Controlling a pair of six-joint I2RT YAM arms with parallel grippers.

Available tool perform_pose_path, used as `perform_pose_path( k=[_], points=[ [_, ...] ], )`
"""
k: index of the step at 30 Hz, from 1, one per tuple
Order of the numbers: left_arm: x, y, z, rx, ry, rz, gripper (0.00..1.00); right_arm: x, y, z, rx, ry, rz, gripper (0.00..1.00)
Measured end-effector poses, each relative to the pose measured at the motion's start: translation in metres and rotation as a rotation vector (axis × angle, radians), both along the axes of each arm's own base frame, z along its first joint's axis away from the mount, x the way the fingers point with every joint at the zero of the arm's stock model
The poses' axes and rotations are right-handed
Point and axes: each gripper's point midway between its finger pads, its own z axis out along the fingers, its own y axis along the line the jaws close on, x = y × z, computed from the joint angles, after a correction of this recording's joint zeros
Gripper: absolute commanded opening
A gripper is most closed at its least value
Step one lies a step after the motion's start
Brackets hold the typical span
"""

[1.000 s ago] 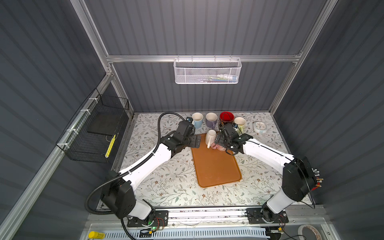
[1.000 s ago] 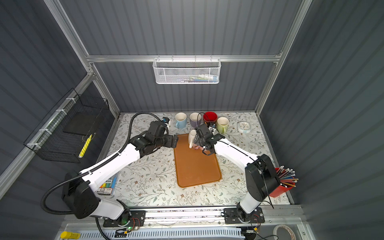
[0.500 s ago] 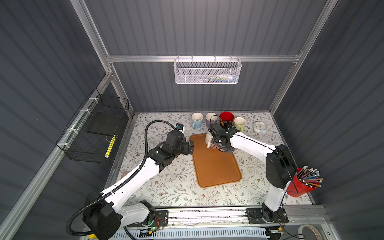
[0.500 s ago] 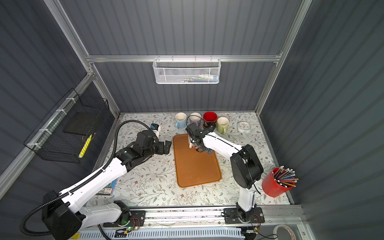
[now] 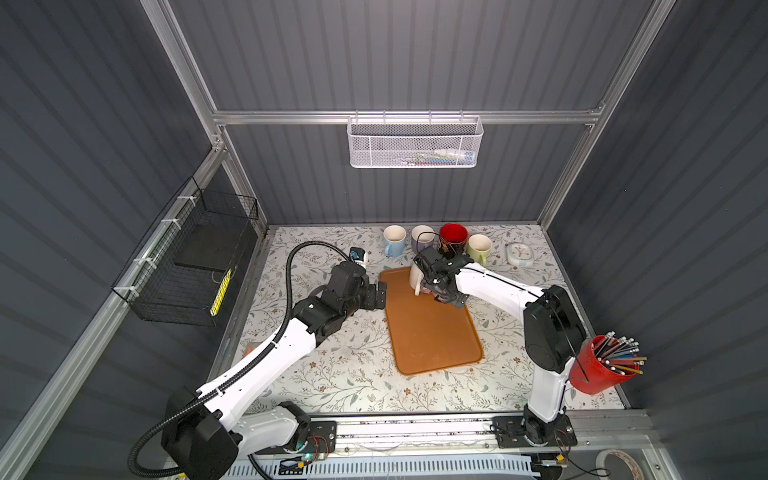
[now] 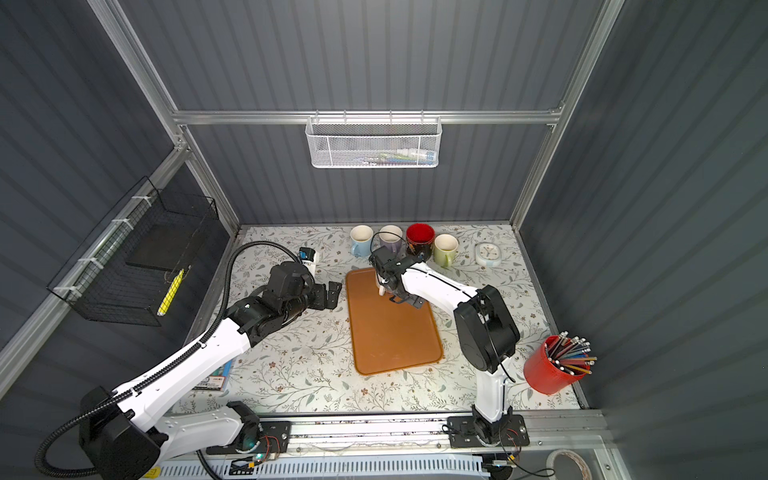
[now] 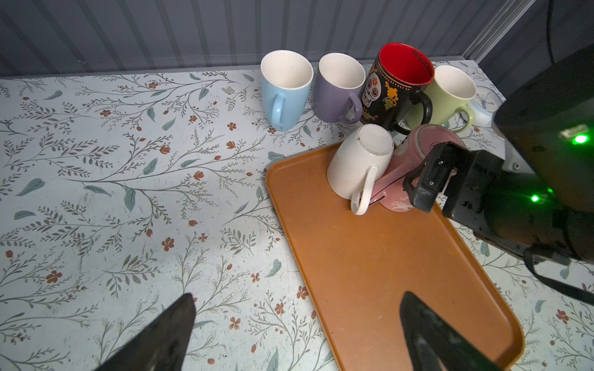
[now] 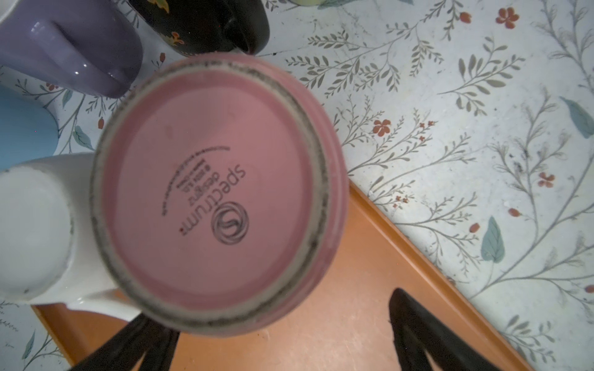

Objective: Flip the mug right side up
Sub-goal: 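Move the right gripper over the pink mug while the left gripper withdraws toward the tray, then lower the right gripper onto the upside-down pink mug's base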

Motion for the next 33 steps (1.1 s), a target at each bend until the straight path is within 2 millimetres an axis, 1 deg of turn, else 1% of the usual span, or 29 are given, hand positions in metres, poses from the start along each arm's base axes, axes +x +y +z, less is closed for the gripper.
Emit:
perform_pose_path(
  k=[3, 9, 13, 17, 19, 23, 27, 33],
  points=[
    [0.000, 0.000, 0.000, 0.000, 0.000, 0.000, 0.99, 0.000, -0.001, 0.005, -0.002, -0.015, -0.002, 0.99],
    [0.000, 0.000, 0.000, 0.000, 0.000, 0.000, 0.99, 0.003, -0.003, 0.027, 0.022, -0.079, -0.021, 0.99],
    [0.000, 0.000, 0.000, 0.000, 0.000, 0.000, 0.99, 0.007, -0.001, 0.030, 0.026, -0.092, -0.033, 0.99],
    [-0.001, 0.000, 0.000, 0.001, 0.002, -0.001, 0.99, 0.017, 0.005, 0.026, 0.020, -0.088, -0.049, 0.99],
    [-0.002, 0.001, 0.000, -0.002, 0.004, 0.001, 1.00, 0.020, 0.007, 0.018, 0.014, -0.080, -0.057, 0.99],
    [-0.007, 0.005, 0.005, -0.012, -0.001, 0.000, 1.00, 0.019, 0.007, 0.002, -0.005, -0.050, -0.070, 0.99],
    [-0.012, 0.008, 0.009, -0.019, -0.007, 0.002, 1.00, 0.019, 0.009, -0.002, -0.011, -0.043, -0.074, 0.99],
    [-0.015, 0.010, 0.006, -0.012, 0.004, 0.003, 1.00, 0.017, 0.006, -0.005, -0.025, -0.046, -0.082, 0.99]
  ],
)
